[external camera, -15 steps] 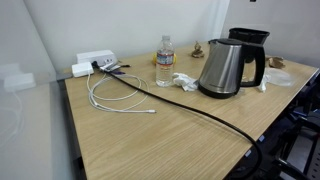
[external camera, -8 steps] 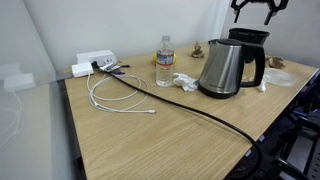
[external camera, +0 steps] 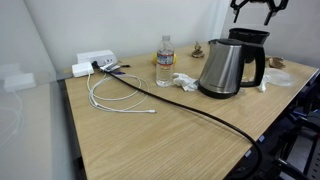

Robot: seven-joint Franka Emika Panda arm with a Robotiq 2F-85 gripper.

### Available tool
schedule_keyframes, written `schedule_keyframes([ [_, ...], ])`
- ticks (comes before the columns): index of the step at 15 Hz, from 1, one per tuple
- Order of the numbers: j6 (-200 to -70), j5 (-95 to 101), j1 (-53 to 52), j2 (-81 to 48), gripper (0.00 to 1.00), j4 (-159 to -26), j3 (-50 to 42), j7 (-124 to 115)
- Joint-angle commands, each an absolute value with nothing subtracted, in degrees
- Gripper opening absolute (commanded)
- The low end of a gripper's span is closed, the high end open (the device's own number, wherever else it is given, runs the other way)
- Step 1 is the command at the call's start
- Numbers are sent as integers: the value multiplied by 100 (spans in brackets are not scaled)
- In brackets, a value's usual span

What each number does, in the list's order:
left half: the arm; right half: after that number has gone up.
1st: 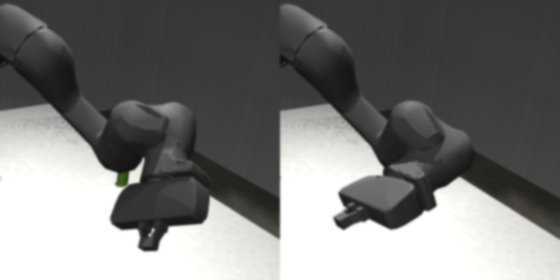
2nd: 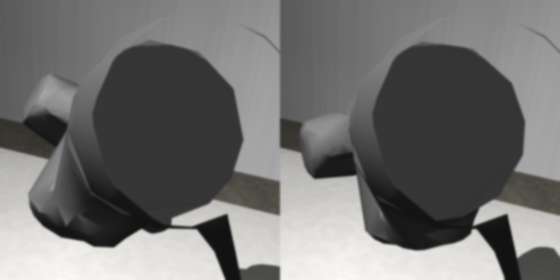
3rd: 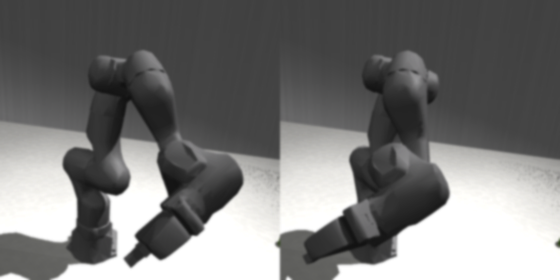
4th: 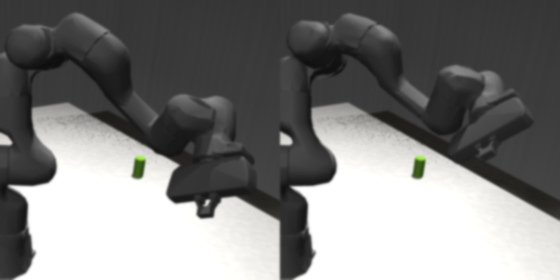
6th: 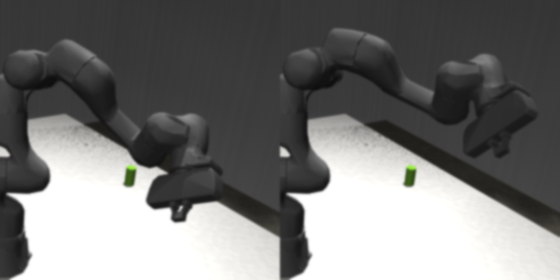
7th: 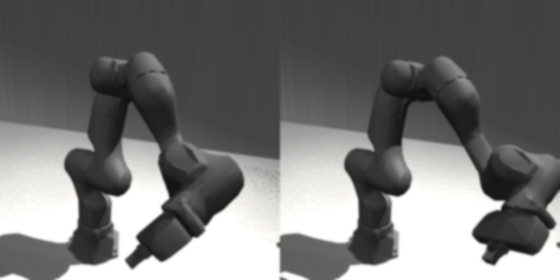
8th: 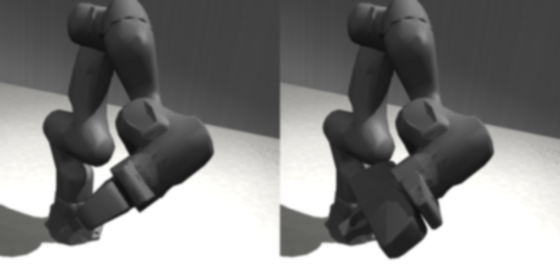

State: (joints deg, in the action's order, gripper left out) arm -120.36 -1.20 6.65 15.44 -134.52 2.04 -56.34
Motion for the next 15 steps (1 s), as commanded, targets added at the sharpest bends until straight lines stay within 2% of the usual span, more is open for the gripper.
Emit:
schedule_keyframes([
  [1,-12077,-608,713,1320,100,-13563,-15,-5914],
  [7,-12953,-1039,860,691,100,-13944,-441,-6487],
  [15,-14296,-1019,711,-332,100,-13937,-554,-6825],
])
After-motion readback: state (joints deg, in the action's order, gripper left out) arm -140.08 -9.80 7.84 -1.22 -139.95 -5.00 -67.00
